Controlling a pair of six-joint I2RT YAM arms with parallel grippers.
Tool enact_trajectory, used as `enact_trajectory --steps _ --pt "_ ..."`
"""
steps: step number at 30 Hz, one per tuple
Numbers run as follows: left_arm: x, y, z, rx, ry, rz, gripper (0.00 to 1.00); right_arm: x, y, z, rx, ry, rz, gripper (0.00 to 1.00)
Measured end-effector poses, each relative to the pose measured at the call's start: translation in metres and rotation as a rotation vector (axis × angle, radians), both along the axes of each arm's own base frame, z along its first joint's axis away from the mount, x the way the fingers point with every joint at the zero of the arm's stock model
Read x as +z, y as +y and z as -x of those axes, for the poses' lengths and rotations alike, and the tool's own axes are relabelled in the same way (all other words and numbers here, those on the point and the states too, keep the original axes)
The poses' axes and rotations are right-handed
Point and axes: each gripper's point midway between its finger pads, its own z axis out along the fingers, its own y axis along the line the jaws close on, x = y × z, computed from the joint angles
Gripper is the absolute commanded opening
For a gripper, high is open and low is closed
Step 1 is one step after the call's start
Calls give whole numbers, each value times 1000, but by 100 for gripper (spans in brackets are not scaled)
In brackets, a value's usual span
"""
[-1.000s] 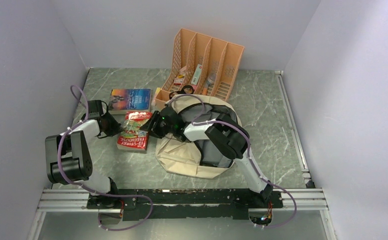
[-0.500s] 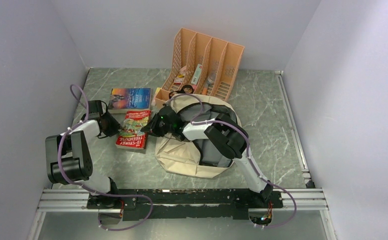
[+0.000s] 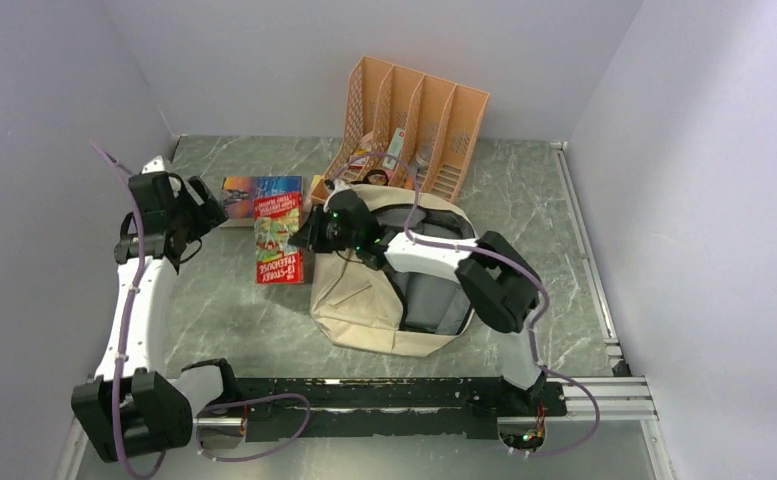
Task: Pack the student bag
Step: Pick up the book from the center of the board.
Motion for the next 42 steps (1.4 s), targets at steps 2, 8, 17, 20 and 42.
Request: enact_trajectory --steps 2,8,17,20,42 --pt "29 -7 -5 -51 -89 -12 80 29 -5 -2 21 -81 -7 0" --pt "54 -56 -14 -314 -155 -2 81 94 -42 1 80 -304 23 0" --pt "150 -175 -7 -858 -568 -114 97 135 -153 9 114 -491 202 0" --pt "177 -200 13 -997 -752 -147 97 146 -177 20 155 -553 263 0" --pt "147 -319 106 -1816 -881 -141 84 166 -212 105 587 -785 342 0"
